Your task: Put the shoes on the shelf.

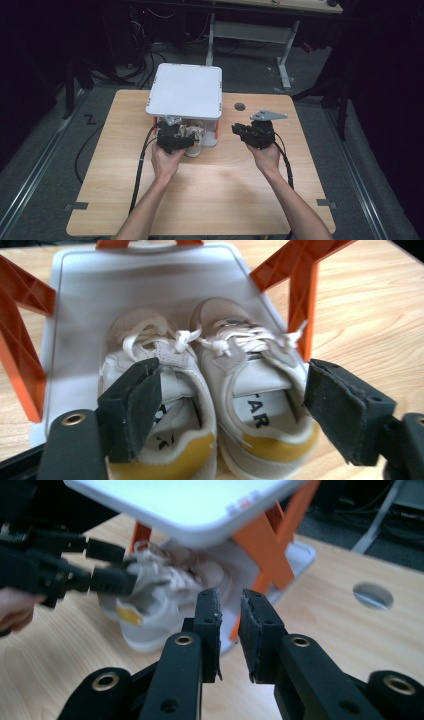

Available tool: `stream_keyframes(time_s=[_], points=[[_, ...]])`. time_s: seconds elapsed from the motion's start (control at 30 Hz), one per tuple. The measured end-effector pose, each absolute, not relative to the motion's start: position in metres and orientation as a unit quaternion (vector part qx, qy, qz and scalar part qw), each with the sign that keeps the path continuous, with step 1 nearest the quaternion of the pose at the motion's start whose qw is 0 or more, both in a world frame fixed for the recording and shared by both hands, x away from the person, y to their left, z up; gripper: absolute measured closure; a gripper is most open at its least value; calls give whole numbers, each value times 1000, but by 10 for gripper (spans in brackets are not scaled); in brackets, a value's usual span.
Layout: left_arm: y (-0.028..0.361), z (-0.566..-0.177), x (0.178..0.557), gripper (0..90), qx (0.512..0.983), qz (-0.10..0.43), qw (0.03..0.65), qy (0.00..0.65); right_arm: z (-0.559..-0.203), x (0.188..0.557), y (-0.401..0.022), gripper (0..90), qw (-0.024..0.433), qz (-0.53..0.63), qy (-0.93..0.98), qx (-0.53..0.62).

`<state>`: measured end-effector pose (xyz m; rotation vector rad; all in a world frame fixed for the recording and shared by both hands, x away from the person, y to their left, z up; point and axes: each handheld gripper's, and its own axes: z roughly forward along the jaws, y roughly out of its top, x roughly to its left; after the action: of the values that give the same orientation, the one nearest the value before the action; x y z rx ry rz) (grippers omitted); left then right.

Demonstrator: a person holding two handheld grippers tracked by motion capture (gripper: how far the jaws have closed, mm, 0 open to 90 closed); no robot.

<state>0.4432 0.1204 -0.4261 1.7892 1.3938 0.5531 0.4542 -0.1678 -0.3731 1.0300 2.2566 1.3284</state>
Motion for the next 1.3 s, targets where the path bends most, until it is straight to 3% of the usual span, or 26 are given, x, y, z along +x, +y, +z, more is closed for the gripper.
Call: stream_keyframes(time_s=[0.23, 0.53, 0.73, 1.17, 1.3], points=[[127, -412, 411, 160, 712, 228, 388, 538, -353, 471, -140, 807, 161, 463, 798, 350], [124, -429, 391, 156, 730, 210, 341, 553, -340, 486, -98, 806, 187, 437, 816, 330], [110, -447, 396, 168, 735, 195, 325, 562, -344, 493, -86, 800, 204, 411, 820, 341], [94, -460, 414, 285, 715, 223, 322, 579, -343, 500, -91, 794, 183, 413, 824, 341], [94, -459, 425, 279, 710, 208, 333, 584, -344, 500, -90, 795, 186, 411, 825, 340]])
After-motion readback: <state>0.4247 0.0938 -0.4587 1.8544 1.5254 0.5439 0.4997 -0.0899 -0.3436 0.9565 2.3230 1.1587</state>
